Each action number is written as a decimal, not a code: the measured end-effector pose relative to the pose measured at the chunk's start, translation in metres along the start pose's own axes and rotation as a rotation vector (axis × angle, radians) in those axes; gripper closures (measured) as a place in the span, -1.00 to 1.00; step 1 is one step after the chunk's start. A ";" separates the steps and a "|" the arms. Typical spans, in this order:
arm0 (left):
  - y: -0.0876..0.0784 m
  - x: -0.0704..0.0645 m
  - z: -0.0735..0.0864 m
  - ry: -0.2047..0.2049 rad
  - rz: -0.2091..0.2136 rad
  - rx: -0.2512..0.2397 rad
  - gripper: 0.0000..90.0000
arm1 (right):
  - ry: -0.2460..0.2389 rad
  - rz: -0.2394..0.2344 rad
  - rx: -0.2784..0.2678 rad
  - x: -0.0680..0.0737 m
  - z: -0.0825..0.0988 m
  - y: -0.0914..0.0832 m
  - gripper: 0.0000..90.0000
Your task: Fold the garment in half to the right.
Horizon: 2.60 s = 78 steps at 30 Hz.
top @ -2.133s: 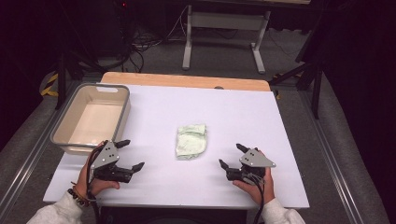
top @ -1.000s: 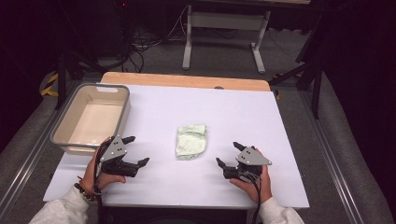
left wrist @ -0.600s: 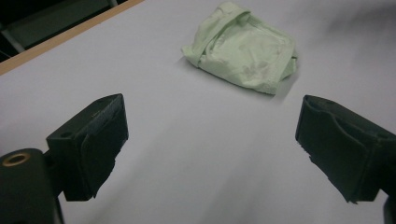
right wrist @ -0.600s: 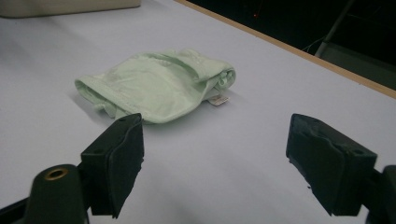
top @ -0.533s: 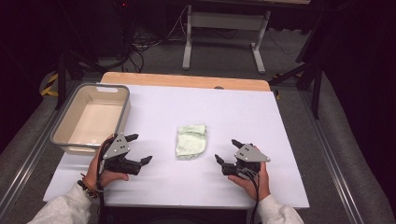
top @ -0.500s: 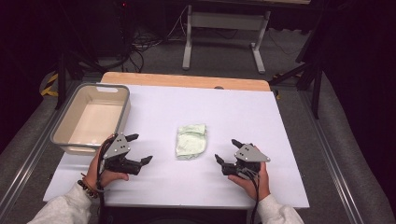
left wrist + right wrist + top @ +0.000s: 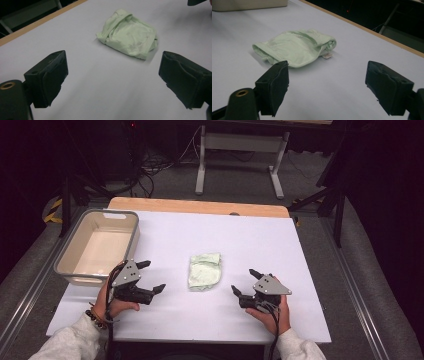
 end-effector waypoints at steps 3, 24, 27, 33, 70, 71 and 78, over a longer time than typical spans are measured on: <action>0.001 0.000 -0.002 0.004 0.000 -0.001 -0.79 | -0.003 0.004 0.003 -0.001 0.001 0.000 -0.56; 0.007 -0.001 -0.011 0.015 0.004 -0.023 -0.80 | 0.012 0.026 -0.005 -0.005 0.000 -0.003 -0.57; 0.009 0.000 -0.012 0.017 0.001 -0.021 -0.80 | 0.012 0.026 -0.004 -0.005 0.000 -0.003 -0.57; 0.012 -0.001 -0.012 0.021 0.006 -0.016 -0.80 | 0.010 0.029 -0.003 -0.006 0.000 -0.002 -0.58; 0.035 0.002 -0.024 0.000 0.030 -0.008 -0.79 | 0.008 0.011 0.017 -0.003 0.002 0.000 -0.58; 0.036 0.002 -0.024 0.000 0.030 -0.008 -0.79 | 0.010 0.010 0.019 -0.003 0.002 0.001 -0.58; 0.042 0.003 -0.025 -0.007 0.044 0.001 -0.79 | 0.006 0.002 0.025 -0.002 0.003 0.001 -0.59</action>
Point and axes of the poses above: each handheld gripper's, and its own axes: y roughly forward along the jaws, z roughly out of its underside, x roughly to its left, the point moved 7 cm from there along y, roughly forward along the jaws, and after that the axes turned 6 degrees about z, right-handed, at the moved point
